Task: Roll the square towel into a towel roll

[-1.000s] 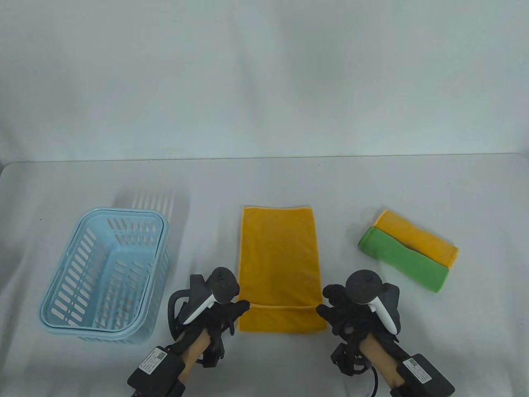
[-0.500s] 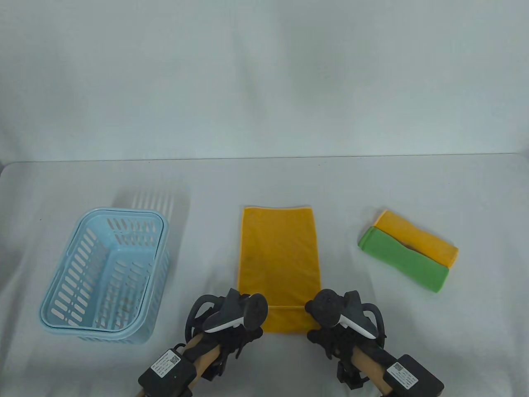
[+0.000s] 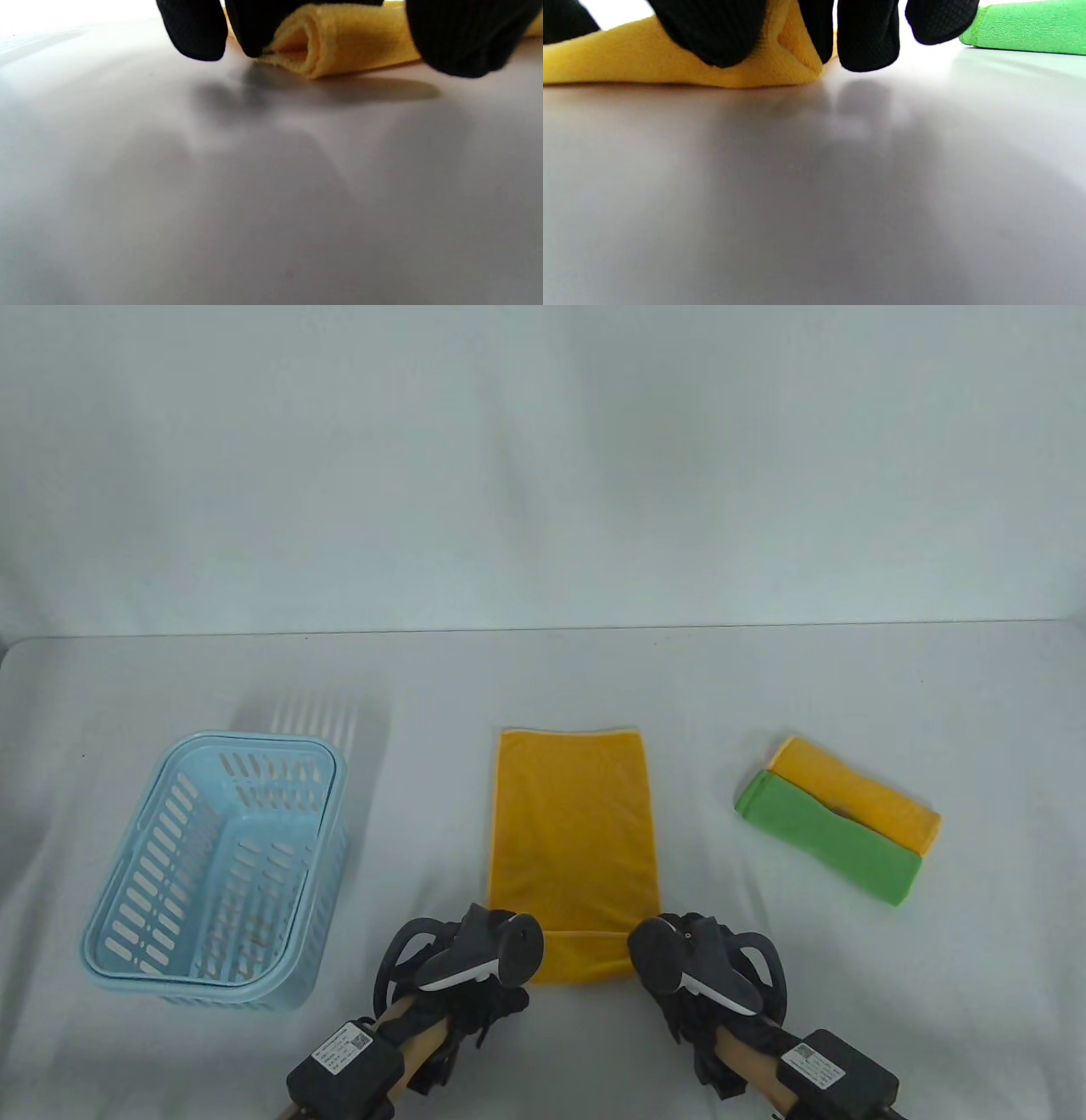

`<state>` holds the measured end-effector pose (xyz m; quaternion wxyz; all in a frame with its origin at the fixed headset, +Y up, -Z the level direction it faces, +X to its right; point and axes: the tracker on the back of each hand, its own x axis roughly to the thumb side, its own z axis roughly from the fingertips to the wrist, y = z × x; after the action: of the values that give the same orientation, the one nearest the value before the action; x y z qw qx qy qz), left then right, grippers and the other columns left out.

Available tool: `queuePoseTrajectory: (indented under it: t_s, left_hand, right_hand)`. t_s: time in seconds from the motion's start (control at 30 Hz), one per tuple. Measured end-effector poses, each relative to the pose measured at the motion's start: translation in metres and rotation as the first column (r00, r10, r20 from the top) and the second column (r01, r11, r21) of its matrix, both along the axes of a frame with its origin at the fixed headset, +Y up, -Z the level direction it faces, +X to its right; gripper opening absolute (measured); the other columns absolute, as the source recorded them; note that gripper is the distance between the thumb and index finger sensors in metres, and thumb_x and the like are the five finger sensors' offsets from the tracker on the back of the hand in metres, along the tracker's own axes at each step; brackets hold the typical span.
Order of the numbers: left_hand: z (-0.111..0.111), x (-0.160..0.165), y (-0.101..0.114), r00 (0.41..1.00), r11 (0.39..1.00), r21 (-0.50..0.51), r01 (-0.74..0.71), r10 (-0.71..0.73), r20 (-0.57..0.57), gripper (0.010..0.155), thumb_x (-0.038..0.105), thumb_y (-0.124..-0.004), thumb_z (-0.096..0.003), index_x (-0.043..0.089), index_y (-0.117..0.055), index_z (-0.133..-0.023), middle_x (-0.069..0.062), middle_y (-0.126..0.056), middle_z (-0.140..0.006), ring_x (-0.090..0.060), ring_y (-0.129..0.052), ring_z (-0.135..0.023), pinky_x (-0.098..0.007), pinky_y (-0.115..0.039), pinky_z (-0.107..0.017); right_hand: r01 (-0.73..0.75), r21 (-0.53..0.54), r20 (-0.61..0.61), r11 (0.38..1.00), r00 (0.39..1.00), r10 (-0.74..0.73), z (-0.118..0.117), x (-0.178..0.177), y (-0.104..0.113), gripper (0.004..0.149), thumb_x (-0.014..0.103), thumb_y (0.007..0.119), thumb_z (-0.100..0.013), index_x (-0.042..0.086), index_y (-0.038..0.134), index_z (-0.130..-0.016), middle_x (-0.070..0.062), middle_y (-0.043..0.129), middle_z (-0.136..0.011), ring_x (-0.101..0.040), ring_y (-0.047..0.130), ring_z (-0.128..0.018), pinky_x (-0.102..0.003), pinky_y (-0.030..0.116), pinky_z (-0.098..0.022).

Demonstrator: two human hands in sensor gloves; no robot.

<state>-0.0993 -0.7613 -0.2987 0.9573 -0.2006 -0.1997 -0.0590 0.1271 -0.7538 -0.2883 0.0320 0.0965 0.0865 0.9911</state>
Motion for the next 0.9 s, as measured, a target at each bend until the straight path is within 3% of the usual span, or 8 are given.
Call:
queuePoseTrajectory:
  t_s: [0.17,0.3,0.57,0.8,0.9]
  left_hand:
    - [-0.003,0.000,0.000,1.000,1.000,0.022,0.002,-0.001,-0.017,0.082,0.055,-0.078,-0.0340,0.037,-0.036,-0.103,0.009,-0.039,-0.109,-0.019,-0.054,-0.102,-0.046,-0.057,-0.078]
    - [-0.008,-0.003,0.007,0.999,0.998,0.054,-0.023,0.025,-0.035,0.070,0.047,-0.075,-0.0389,0.039,-0.045,-0.102,0.010,-0.050,-0.107,-0.018,-0.064,-0.099,-0.045,-0.061,-0.077]
    - [-0.017,-0.020,0.019,0.976,0.983,0.015,-0.183,0.183,-0.122,0.054,0.042,-0.075,-0.0403,0.039,-0.069,-0.094,0.011,-0.078,-0.097,-0.017,-0.089,-0.085,-0.048,-0.070,-0.072]
    - [-0.017,-0.027,0.021,0.960,0.957,-0.126,-0.261,0.243,-0.142,0.051,0.042,-0.078,-0.0388,0.032,-0.080,-0.089,0.008,-0.097,-0.079,-0.017,-0.105,-0.064,-0.046,-0.079,-0.063]
    - [-0.017,-0.028,0.019,0.954,0.957,-0.112,-0.267,0.246,-0.172,0.051,0.043,-0.079,-0.0380,0.032,-0.081,-0.088,0.009,-0.097,-0.076,-0.017,-0.105,-0.061,-0.046,-0.080,-0.061]
  right_hand:
    - [0.165,-0.053,0.097,0.985,0.982,-0.159,-0.009,0.015,0.003,0.047,0.043,0.077,-0.035,0.035,0.077,-0.081,0.009,0.079,-0.089,-0.026,0.082,-0.085,-0.051,0.069,-0.062]
    - [0.298,-0.084,0.133,0.951,0.949,-0.285,-0.015,0.025,0.007,0.045,0.044,0.078,-0.035,0.037,0.080,-0.080,0.012,0.081,-0.089,-0.027,0.082,-0.085,-0.052,0.069,-0.062]
    - [0.313,-0.153,0.135,0.937,0.946,-0.294,-0.016,0.028,0.010,0.046,0.045,0.078,-0.035,0.037,0.081,-0.080,0.010,0.087,-0.088,-0.028,0.083,-0.084,-0.052,0.069,-0.061]
    - [0.406,-0.343,0.157,0.847,0.914,-0.374,-0.014,0.035,0.009,0.047,0.046,0.076,-0.036,0.034,0.079,-0.082,0.004,0.091,-0.081,-0.027,0.083,-0.080,-0.053,0.068,-0.061]
    - [0.428,-0.306,0.204,0.850,0.902,-0.381,-0.015,0.038,0.005,0.049,0.047,0.075,-0.036,0.031,0.078,-0.082,0.003,0.093,-0.076,-0.027,0.087,-0.072,-0.052,0.070,-0.058]
